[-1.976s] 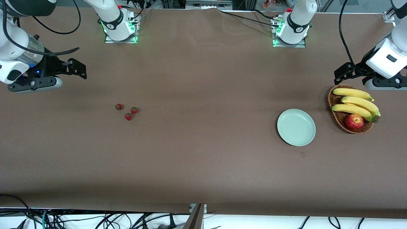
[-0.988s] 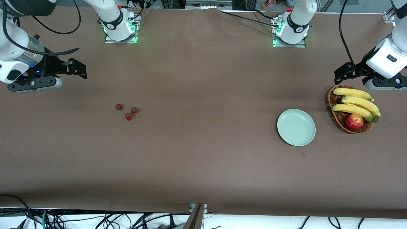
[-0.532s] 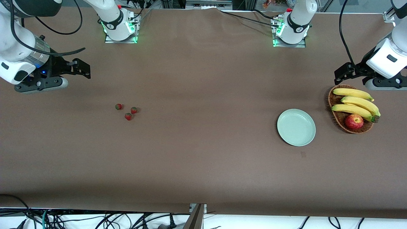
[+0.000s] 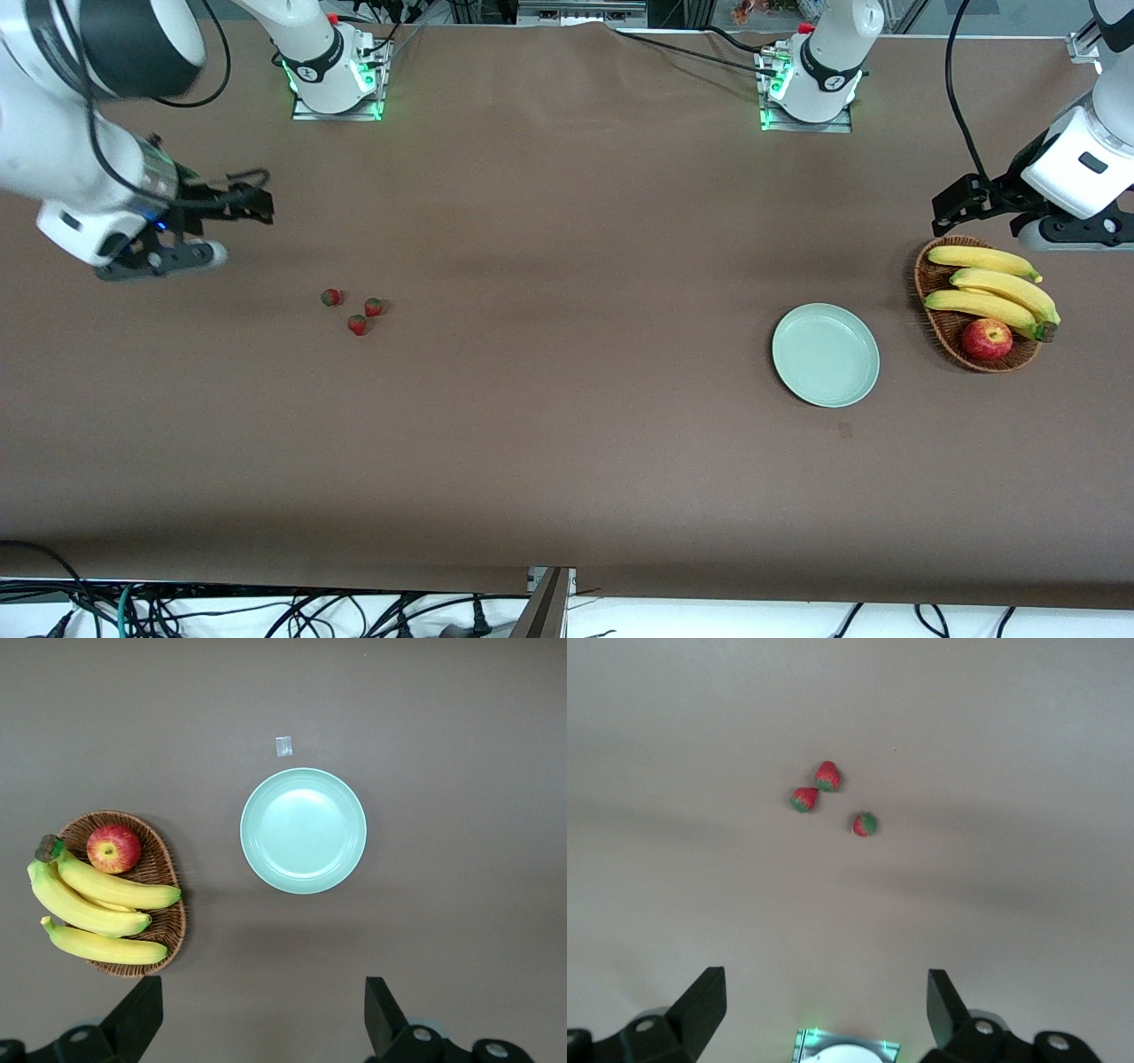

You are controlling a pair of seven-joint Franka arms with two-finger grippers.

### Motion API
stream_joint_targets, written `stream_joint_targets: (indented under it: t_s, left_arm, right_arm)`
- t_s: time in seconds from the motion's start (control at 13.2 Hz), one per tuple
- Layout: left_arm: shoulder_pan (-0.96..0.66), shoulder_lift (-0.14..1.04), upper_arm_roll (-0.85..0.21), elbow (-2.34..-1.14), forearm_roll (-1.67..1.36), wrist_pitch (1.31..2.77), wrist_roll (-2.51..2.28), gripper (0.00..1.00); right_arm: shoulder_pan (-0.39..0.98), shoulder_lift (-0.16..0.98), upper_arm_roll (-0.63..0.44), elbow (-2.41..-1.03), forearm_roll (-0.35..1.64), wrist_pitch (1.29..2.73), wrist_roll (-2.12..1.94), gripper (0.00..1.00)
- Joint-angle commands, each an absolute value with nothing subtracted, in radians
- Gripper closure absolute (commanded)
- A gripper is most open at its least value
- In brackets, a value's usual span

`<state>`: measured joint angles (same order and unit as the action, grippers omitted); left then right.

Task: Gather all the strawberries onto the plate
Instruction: 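Reach the right gripper down and grasp one red strawberry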

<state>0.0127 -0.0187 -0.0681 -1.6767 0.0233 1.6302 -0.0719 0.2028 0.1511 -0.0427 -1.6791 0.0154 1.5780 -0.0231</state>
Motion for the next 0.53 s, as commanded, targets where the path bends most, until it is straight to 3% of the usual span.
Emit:
stream_joint_targets:
  t_s: [0.0, 0.46]
  left_arm:
    - [0.014, -0.025, -0.069, -1.666, 0.006, 1.615, -0.075, 0.00]
    - [0.014, -0.025, -0.069, -1.666, 0.006, 1.611, -0.077, 0.00]
  right_arm:
    - [0.210, 0.157, -0.040, -1.858, -0.003, 1.768, -0.014, 0.00]
    - [0.202, 0.161, -0.052, -2.293, 0.003, 2.273, -0.012, 0.01]
